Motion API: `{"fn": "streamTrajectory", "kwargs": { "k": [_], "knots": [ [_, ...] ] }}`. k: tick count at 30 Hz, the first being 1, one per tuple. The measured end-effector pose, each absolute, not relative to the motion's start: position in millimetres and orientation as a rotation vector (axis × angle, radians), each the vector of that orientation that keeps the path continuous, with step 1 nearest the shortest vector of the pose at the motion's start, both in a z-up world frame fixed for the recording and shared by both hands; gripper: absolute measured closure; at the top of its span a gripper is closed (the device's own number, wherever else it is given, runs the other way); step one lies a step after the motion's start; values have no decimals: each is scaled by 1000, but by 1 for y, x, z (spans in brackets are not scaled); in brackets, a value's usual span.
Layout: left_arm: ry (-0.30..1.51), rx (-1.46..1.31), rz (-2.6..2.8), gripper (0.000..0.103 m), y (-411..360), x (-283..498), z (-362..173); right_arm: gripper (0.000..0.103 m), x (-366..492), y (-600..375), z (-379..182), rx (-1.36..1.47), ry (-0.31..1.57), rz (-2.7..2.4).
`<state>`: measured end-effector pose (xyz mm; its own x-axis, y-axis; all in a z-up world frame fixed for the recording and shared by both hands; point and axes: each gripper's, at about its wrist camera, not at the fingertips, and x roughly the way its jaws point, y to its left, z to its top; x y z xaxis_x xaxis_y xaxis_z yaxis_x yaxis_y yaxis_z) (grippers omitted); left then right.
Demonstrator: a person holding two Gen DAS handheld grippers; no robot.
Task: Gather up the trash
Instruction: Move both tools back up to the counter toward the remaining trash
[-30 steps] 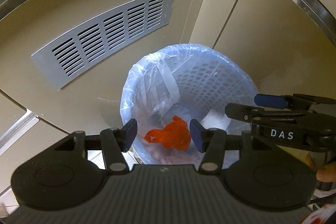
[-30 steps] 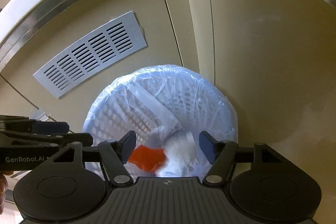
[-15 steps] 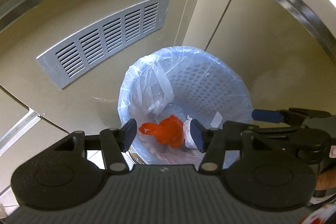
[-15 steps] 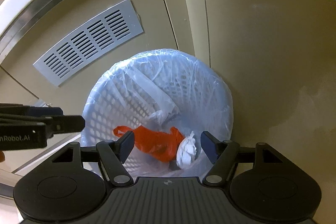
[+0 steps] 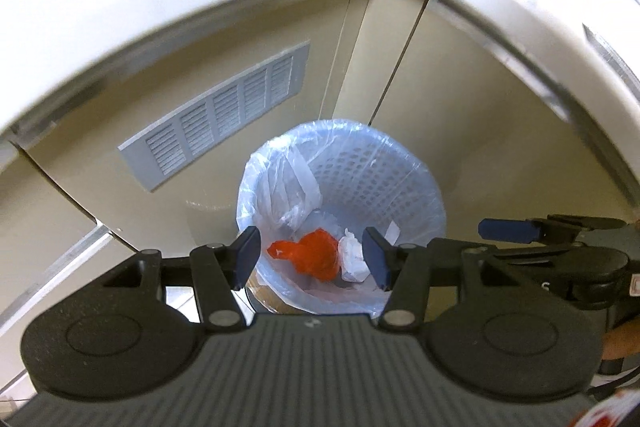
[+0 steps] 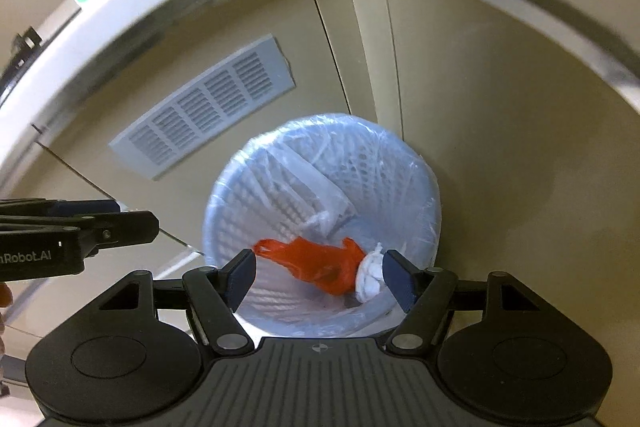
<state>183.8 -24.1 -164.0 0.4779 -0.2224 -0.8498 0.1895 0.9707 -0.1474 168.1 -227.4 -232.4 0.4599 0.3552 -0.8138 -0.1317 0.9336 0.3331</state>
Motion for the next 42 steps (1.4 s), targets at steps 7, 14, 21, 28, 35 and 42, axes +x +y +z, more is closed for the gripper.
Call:
{"fn": "streamTrajectory", "kwargs": {
  "k": [7, 14, 21, 28, 35, 42],
  "knots": [
    [972, -21, -261, 50, -14, 172, -121, 18, 159, -230, -193, 296, 1022, 305],
    [890, -9, -273, 50, -3, 170, -86, 18, 148, -232, -151, 289, 951, 252],
    [819, 7, -293, 50, -4, 178, -63, 18, 145, -244, -113, 297, 852, 191],
    [765, 37, -312, 50, -21, 194, -49, 18, 158, -271, -87, 314, 764, 170],
    [719, 74, -323, 51, -56, 224, -42, 18, 193, -315, -71, 299, 712, 164],
    [674, 77, -322, 51, -94, 268, -38, 18, 233, -362, -61, 279, 676, 170]
  ]
}}
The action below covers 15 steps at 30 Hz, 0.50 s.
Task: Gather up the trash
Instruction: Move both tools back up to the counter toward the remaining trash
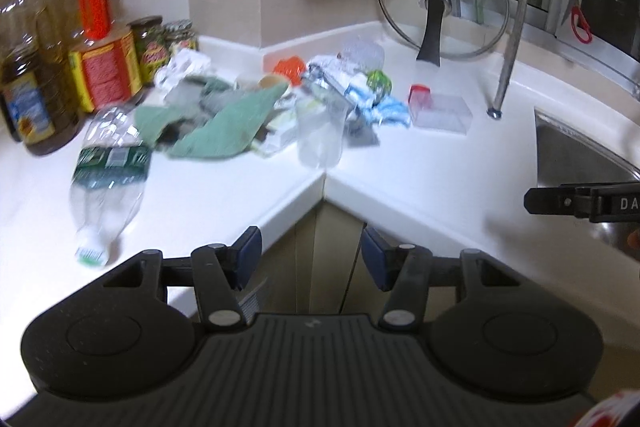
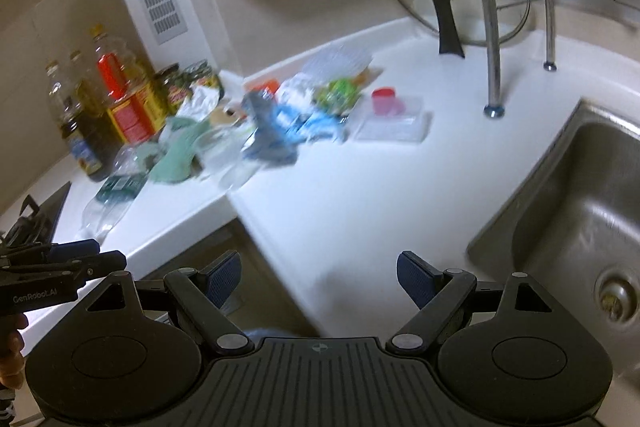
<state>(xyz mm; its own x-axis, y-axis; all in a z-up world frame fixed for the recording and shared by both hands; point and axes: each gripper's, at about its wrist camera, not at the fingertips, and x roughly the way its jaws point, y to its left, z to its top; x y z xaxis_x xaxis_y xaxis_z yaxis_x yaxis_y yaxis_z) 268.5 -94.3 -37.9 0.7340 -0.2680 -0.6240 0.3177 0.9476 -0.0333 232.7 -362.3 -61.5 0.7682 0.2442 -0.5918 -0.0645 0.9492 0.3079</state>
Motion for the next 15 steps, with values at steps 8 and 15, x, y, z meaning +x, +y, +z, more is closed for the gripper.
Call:
{"fn": "streamTrajectory", "kwargs": {
  "k": [8, 15],
  "knots": [
    [646, 96, -291, 51, -130, 320, -47, 18, 284, -403, -61, 259, 662, 181],
    [627, 85, -241, 51, -137, 358, -41, 18, 316, -422, -65, 265, 659, 188]
  ]
}}
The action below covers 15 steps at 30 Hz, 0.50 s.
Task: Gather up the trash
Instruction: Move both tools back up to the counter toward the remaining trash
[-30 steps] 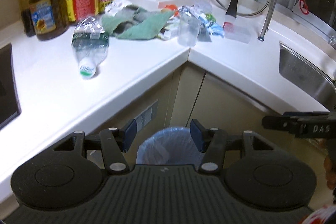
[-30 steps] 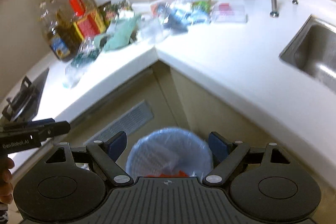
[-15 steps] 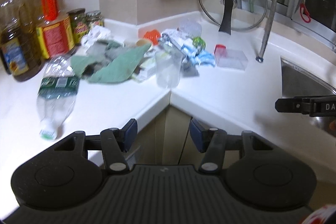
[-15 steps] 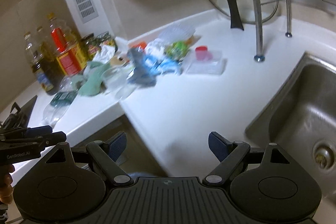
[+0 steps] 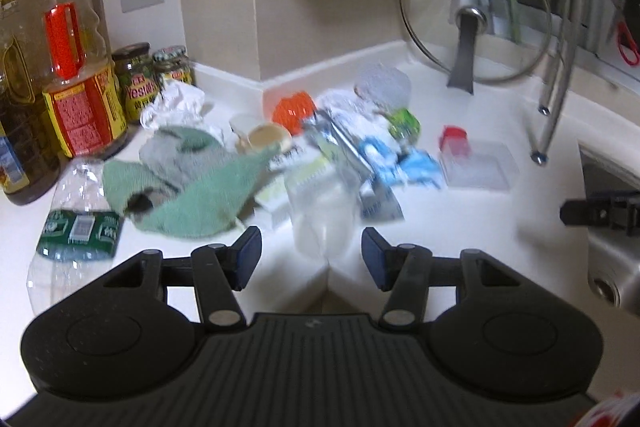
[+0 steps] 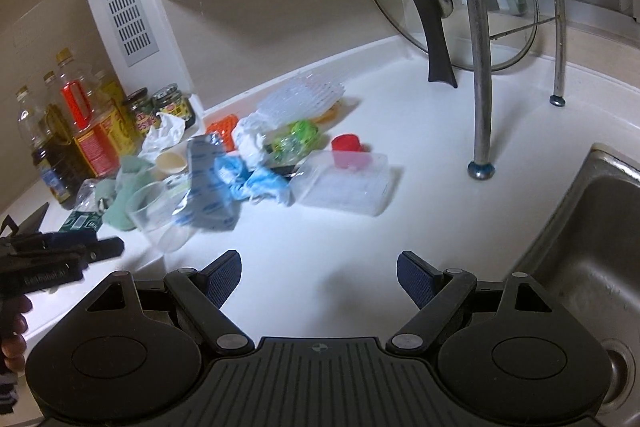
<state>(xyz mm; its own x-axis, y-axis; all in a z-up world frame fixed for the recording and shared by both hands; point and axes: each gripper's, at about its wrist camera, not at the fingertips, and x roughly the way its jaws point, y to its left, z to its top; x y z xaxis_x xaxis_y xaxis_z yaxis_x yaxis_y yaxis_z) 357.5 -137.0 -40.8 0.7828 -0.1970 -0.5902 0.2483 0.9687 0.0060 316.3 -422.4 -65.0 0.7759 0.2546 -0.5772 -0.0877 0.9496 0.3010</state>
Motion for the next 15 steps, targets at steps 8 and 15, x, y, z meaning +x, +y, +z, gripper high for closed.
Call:
{"fn": "streamTrajectory", "kwargs": {
  "k": [8, 15],
  "knots": [
    [666, 61, -206, 58, -139, 402, -36, 18, 352, -444, -62, 271, 628, 175],
    [756, 35, -204, 76, -141, 428, -45, 18, 374, -447, -64, 245, 612, 199]
  ]
}}
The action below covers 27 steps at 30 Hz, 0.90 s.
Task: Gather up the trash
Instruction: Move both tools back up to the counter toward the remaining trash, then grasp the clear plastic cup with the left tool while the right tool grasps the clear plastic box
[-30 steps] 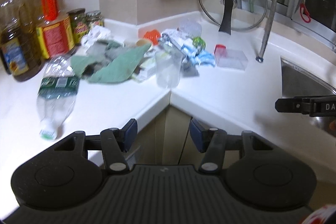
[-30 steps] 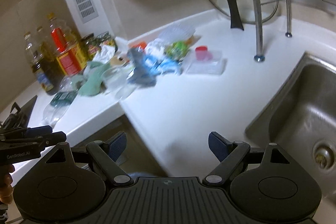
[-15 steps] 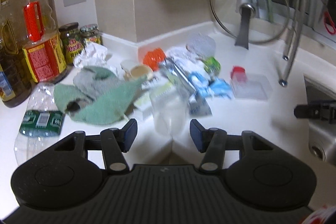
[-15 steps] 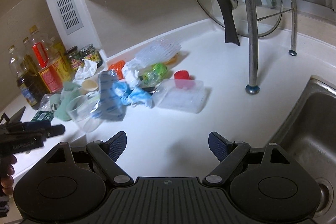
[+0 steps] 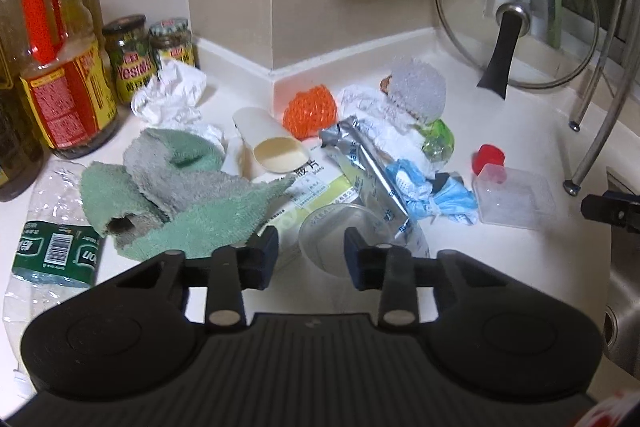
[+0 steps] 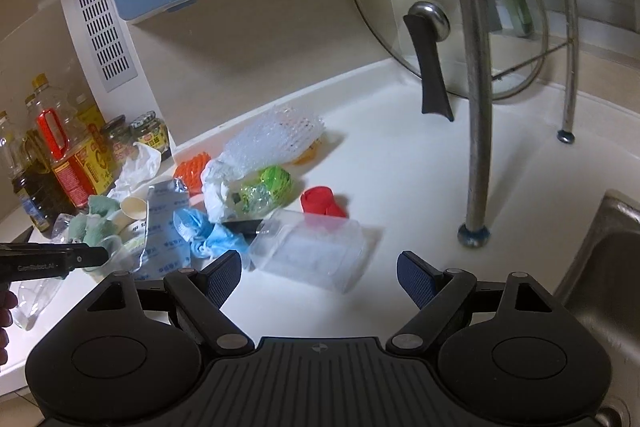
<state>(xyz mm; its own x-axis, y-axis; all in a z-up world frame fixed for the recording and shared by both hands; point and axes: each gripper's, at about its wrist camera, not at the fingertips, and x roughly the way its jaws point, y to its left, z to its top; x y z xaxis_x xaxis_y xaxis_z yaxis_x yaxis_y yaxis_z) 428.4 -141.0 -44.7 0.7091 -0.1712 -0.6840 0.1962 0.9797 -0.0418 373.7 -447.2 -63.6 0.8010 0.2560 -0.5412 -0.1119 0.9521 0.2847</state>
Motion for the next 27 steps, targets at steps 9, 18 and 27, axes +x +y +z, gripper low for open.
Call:
{"fn": "streamTrajectory", "kwargs": {
  "k": [9, 18, 27],
  "knots": [
    [772, 2, -206, 98, -137, 437, -47, 18, 395, -445, -72, 190, 608, 260],
    [767, -15, -183, 98, -129, 432, -44, 18, 430, -440, -84, 119, 619, 336],
    [760, -17, -158, 98, -121, 424, -41, 18, 465, -445, -100, 128, 685, 447]
  ]
}}
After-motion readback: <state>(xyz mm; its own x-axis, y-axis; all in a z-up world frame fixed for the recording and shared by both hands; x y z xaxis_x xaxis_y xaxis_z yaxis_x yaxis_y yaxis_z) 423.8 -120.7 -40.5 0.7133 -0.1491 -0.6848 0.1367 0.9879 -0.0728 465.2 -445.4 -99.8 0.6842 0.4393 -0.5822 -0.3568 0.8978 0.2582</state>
